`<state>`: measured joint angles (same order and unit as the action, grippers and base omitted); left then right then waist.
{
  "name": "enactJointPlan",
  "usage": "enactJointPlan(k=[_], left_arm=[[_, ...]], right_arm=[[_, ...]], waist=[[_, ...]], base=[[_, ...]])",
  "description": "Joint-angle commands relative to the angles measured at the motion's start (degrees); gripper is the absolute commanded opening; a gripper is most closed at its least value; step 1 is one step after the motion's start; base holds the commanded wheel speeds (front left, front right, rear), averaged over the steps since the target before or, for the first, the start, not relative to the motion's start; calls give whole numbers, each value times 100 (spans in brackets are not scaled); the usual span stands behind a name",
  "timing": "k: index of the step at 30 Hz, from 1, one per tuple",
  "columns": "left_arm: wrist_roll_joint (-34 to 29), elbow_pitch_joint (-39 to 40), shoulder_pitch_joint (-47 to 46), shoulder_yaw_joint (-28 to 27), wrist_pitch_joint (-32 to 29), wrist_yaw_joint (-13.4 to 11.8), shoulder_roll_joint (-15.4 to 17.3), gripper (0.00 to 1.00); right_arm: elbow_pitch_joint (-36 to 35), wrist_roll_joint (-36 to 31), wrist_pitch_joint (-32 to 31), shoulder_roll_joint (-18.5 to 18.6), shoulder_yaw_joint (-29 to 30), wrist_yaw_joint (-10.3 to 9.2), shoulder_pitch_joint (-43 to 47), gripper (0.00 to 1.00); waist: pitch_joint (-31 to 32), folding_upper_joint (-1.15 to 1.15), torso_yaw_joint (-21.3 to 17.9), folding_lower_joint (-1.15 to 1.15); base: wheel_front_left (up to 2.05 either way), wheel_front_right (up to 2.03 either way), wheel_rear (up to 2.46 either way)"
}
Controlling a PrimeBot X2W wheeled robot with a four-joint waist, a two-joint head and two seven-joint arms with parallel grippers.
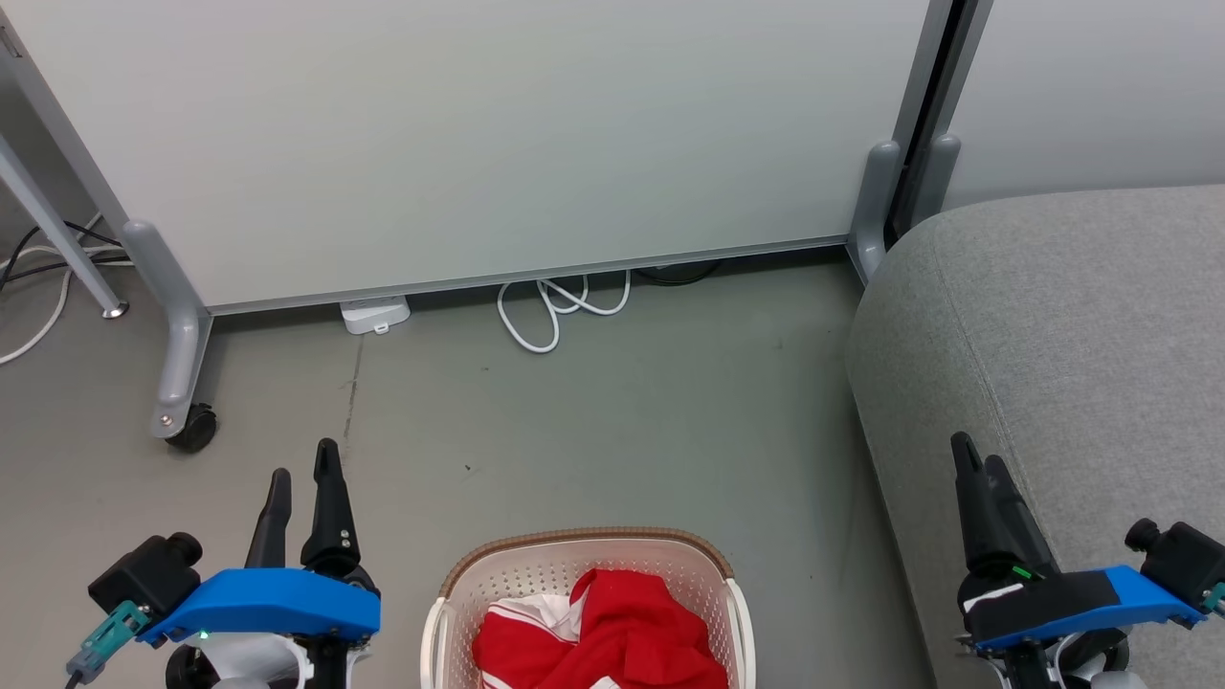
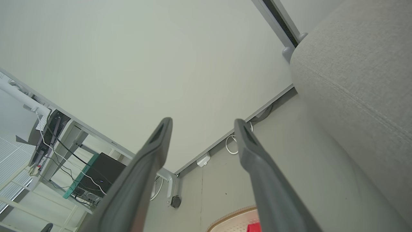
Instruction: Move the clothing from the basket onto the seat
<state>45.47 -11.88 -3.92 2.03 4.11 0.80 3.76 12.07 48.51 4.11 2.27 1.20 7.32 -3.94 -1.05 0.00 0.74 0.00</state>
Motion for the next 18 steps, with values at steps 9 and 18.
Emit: enactJointPlan(k=[9, 18], left_arm=[[-830, 44, -182, 311, 219, -217, 169, 100], [-1332, 64, -186, 486, 347, -332, 228, 100]], right_arm=[[-97, -899, 220, 52, -106, 16, -146, 100], [-95, -1461, 350, 56, -170, 17, -152, 100]], waist=[[-8, 0, 15, 0], [-16, 0, 29, 0]], base=[[0, 0, 0], [0, 0, 0]])
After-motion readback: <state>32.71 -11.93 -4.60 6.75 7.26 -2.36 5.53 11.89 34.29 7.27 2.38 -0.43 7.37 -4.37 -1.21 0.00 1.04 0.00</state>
